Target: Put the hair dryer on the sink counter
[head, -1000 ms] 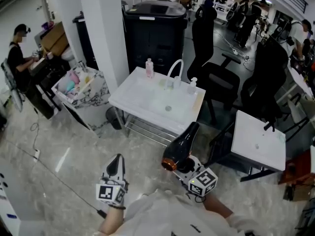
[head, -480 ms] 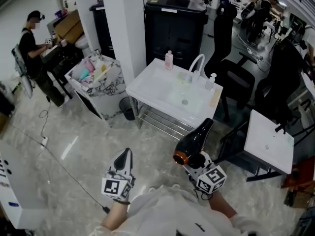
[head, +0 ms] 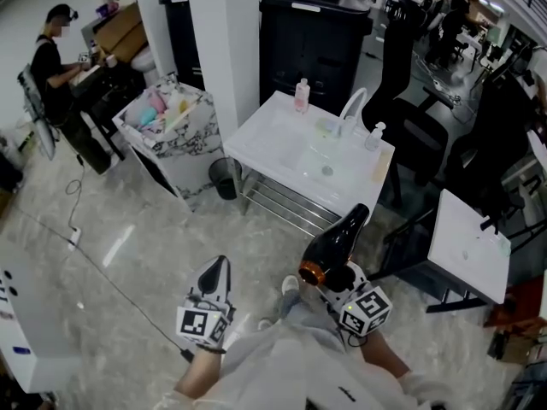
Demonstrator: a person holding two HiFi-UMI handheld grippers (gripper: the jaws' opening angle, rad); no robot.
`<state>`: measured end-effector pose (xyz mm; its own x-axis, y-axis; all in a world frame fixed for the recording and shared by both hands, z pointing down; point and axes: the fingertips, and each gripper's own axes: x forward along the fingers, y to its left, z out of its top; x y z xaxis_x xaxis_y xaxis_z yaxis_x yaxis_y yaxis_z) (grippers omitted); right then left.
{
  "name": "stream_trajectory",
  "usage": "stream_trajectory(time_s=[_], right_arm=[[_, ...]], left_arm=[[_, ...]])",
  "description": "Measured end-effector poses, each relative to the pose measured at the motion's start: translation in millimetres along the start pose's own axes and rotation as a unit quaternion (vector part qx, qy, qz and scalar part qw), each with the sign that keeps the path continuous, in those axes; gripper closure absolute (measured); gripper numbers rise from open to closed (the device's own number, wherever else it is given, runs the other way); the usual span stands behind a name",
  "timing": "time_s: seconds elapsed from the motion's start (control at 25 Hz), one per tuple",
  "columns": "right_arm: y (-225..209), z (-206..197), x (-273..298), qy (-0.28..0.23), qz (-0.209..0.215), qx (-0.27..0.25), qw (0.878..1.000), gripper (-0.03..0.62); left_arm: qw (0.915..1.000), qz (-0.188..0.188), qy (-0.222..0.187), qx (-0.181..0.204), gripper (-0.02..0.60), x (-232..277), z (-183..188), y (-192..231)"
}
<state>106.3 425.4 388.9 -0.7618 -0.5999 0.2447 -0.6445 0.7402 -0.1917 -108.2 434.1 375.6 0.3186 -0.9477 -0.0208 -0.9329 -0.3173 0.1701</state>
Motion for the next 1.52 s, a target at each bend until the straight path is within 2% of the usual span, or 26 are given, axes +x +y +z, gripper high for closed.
stream_trajectory(time_s=[0.36, 0.72, 1.16, 1.52], right_arm=[[-32.3, 6.8, 46.6, -0.002, 0.027, -0.003, 1.000, 0.307], [-83.1, 30.9, 120.8, 0.002, 0.063, -0.016, 0.998, 0.306], [-159.9, 53.0, 161.5, 0.016, 0.072, -0.019, 0.997, 0.306], [-203.0, 63.6, 189.3, 0.020, 0.096, -0.028, 0.995, 0.306]], left_arm=[[0.9998, 0.014, -0.005, 0.010, 0.558, 43.3, 2.8, 21.5], [0.9994, 0.025, -0.007, 0.023, 0.558, 130.7, 11.0, 59.5], [0.9996, 0.009, -0.008, 0.025, 0.558, 243.3, 17.7, 59.6], [0.9993, 0.030, -0.012, 0.021, 0.558, 288.3, 16.4, 63.7]])
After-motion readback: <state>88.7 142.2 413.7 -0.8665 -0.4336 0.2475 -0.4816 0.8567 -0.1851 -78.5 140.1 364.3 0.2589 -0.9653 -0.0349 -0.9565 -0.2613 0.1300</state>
